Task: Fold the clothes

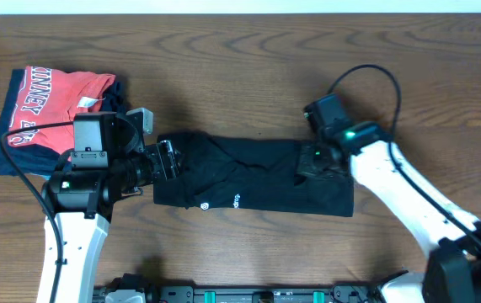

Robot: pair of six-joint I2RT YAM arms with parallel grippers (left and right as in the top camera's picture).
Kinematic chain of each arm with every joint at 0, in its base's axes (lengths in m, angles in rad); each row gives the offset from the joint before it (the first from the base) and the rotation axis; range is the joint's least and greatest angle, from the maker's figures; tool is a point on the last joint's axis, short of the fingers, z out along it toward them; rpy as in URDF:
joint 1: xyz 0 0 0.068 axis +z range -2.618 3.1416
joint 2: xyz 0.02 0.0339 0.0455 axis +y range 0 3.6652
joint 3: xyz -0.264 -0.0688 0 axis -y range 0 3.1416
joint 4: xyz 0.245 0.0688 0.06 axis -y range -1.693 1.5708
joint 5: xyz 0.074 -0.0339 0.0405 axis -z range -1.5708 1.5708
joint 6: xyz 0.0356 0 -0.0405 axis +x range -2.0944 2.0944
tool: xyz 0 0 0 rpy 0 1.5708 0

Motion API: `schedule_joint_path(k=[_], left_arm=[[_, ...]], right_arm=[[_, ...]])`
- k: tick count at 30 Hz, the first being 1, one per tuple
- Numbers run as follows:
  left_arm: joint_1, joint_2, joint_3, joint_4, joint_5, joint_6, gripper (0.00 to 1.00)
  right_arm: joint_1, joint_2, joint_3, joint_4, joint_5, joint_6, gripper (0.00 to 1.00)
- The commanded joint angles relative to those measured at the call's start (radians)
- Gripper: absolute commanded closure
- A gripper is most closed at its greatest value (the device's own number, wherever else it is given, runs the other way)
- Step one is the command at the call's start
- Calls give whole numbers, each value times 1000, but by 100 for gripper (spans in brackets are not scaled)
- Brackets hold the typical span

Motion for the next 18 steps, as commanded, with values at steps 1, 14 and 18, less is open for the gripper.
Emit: schedule_joint_path(k=[1, 14, 18], left_arm=[[5, -1, 16, -5, 10, 22, 32], [5, -1, 16, -5, 10, 21, 31], [5, -1, 16, -5, 10, 21, 32]], right_arm=[[31, 38, 13, 24, 17, 88, 98], [51, 84, 13, 174, -156, 98, 78], [52, 84, 13, 138, -174, 76, 64]])
